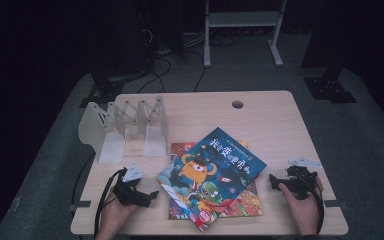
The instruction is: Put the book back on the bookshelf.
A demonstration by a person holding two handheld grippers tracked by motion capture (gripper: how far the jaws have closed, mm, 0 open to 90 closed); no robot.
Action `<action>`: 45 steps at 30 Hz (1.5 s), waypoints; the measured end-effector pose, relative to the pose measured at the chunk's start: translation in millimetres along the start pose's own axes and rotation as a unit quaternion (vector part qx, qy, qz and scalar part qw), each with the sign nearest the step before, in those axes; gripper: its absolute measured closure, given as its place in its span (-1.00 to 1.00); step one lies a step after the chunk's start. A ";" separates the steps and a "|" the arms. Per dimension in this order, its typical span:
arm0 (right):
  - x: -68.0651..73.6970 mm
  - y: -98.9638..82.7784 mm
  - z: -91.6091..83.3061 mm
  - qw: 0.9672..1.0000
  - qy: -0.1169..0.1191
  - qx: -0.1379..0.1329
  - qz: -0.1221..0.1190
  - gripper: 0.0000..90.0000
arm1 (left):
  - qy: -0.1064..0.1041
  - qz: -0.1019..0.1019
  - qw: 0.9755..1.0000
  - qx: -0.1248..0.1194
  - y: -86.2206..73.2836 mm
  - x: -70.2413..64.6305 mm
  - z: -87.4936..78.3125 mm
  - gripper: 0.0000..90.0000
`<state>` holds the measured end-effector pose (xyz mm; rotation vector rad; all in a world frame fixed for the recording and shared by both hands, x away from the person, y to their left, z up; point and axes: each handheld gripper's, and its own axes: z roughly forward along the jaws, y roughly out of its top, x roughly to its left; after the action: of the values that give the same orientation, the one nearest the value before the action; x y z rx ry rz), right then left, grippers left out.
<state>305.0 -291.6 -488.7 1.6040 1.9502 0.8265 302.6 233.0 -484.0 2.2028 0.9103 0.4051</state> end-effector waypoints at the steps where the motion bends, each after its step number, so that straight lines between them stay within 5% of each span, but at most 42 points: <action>1: 0.0 0.0 0.0 1.000 0.000 0.000 0.000 -1.00 | 0.000 0.000 1.000 -0.001 -0.1 -0.1 0.2 -1.00; 11: -1.9 -0.5 -0.6 1.000 0.008 0.000 -0.006 -1.00 | 0.000 0.000 1.000 -0.001 -0.4 -0.4 -0.2 -1.00; 13: -2.8 -1.2 -1.9 1.000 0.011 -0.005 -0.011 -0.81 | 0.000 0.000 1.000 0.001 -0.5 -0.6 -0.6 -1.00; 15: -1.9 -4.2 -7.8 0.999 0.024 -0.031 -0.019 -0.31 | -0.001 -0.001 1.000 0.001 -0.6 -0.8 -0.7 -1.00; 17: -1.9 -4.4 -7.9 0.999 0.024 -0.031 -0.020 -0.30 | -0.001 -0.001 1.000 0.001 -0.6 -0.8 -0.7 -1.00; 24: -4.5 -5.3 -13.1 0.997 0.056 -0.041 -0.019 0.50 | -0.001 0.000 1.000 0.001 -0.9 -0.9 -1.0 -1.00; 27: -4.9 -4.2 -16.9 0.997 0.063 -0.043 -0.014 0.61 | -0.001 0.000 1.000 0.001 -0.9 -0.9 -1.0 -1.00; 45: 5.5 20.8 -29.5 0.991 0.114 -0.064 -0.026 0.51 | -0.001 0.000 1.000 0.001 -1.1 -1.0 -1.1 -1.00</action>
<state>297.8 -288.0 -453.1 1.4316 2.0361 1.1319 300.7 233.4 -484.0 2.2036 0.9101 0.4023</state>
